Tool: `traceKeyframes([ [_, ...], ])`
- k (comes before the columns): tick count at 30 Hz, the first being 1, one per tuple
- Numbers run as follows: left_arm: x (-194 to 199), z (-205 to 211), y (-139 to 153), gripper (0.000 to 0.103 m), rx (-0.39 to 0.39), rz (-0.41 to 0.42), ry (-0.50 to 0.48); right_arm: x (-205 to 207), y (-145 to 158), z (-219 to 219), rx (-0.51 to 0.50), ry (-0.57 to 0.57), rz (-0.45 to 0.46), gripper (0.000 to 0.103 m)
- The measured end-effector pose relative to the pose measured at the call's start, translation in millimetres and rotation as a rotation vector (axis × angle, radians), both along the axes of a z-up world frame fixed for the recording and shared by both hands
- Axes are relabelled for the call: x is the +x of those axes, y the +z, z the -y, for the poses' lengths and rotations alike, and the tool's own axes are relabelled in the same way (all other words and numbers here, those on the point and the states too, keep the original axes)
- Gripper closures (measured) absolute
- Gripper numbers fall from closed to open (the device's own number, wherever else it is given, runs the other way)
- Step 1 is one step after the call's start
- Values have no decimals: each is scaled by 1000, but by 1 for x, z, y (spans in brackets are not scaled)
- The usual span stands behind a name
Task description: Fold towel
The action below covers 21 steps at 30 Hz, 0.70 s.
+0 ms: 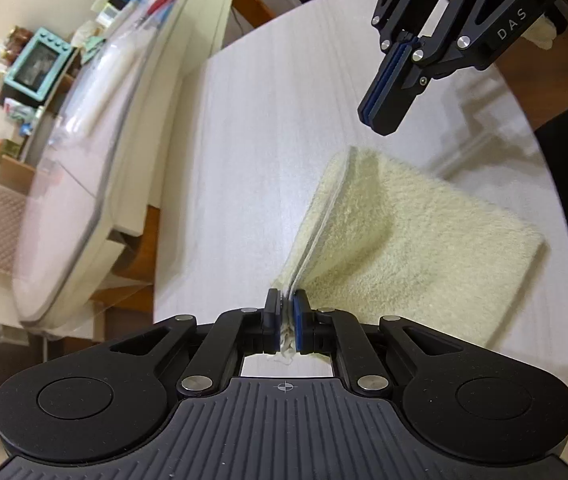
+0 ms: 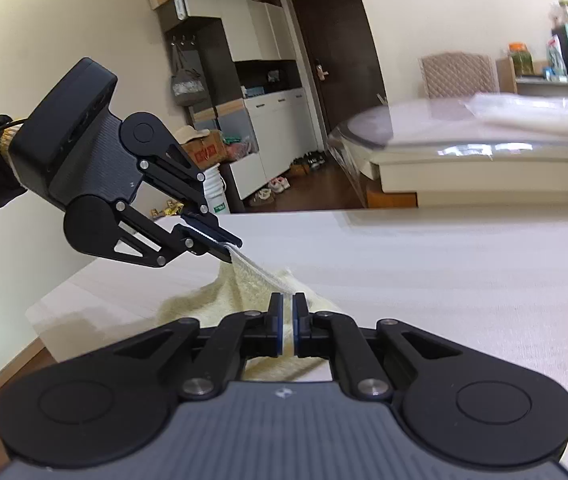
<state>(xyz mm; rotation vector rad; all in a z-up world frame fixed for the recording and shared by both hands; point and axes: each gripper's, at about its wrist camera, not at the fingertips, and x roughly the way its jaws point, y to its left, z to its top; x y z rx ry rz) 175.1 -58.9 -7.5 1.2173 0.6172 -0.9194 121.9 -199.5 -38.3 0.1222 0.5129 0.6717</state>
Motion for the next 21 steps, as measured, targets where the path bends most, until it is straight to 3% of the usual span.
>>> traceKeyframes([
  [3, 7, 1, -5, 95, -16, -16, 2, 7, -8, 0, -7, 0, -25, 98],
  [8, 6, 0, -9, 95, -27, 3, -18, 7, -18, 15, 56, -13, -72, 84],
  [14, -1, -6, -7, 95, -53, 26, -33, 13, -28, 10, 64, 9, -111, 84],
  [17, -4, -8, -3, 95, -67, 28, -25, 11, -26, 10, 84, -2, -109, 95],
  [21, 3, -5, 4, 93, -118, 8, 14, -4, -12, 7, 54, -22, -28, 95],
])
